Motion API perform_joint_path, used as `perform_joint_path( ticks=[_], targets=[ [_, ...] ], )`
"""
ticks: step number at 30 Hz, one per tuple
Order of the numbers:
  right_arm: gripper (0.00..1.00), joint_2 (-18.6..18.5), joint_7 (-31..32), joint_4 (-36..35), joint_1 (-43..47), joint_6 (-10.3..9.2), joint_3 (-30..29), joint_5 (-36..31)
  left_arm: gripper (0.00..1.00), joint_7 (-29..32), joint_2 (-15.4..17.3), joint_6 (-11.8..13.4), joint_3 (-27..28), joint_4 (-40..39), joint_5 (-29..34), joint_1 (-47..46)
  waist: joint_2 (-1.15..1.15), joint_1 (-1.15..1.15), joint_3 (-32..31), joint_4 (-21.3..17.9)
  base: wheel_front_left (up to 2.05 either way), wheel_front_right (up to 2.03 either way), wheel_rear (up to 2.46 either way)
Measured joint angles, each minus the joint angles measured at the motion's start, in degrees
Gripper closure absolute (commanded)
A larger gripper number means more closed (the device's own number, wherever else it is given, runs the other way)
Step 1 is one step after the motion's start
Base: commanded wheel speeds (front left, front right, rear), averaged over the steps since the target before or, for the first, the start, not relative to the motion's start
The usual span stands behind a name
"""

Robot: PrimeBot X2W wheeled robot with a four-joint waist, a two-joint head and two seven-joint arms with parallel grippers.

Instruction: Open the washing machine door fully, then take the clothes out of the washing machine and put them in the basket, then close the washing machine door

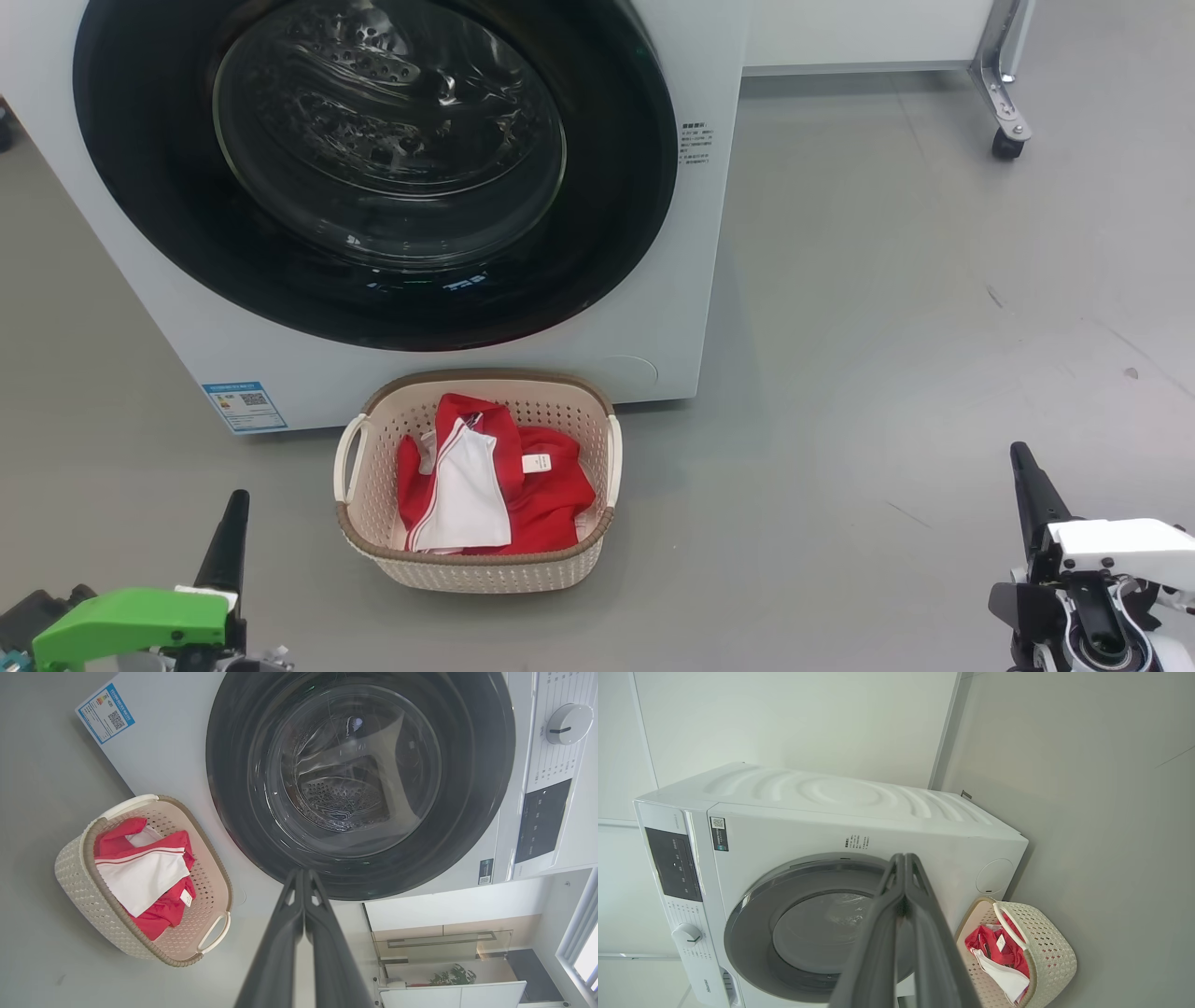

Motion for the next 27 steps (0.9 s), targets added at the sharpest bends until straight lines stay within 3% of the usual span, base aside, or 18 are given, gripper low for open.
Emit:
perform_joint_path(
  ticks=[11,27],
  targets=[
    [1.0,0.0,1.3,0.5,-1.1,1.02,-1.5,6.6,1.0,0.6,-0.4,-0.6,2.0,0.8,-6.4,-1.1,0.0,0.0,0.1,-0.4,0.0,0.0,0.0],
    [1.0,0.1,1.5,0.5,-1.1,1.01,-1.6,6.7,1.0,1.0,-0.5,-0.7,2.0,1.3,-6.4,-1.2,0.0,0.0,0.1,-0.4,0.0,0.0,0.0]
  ],
)
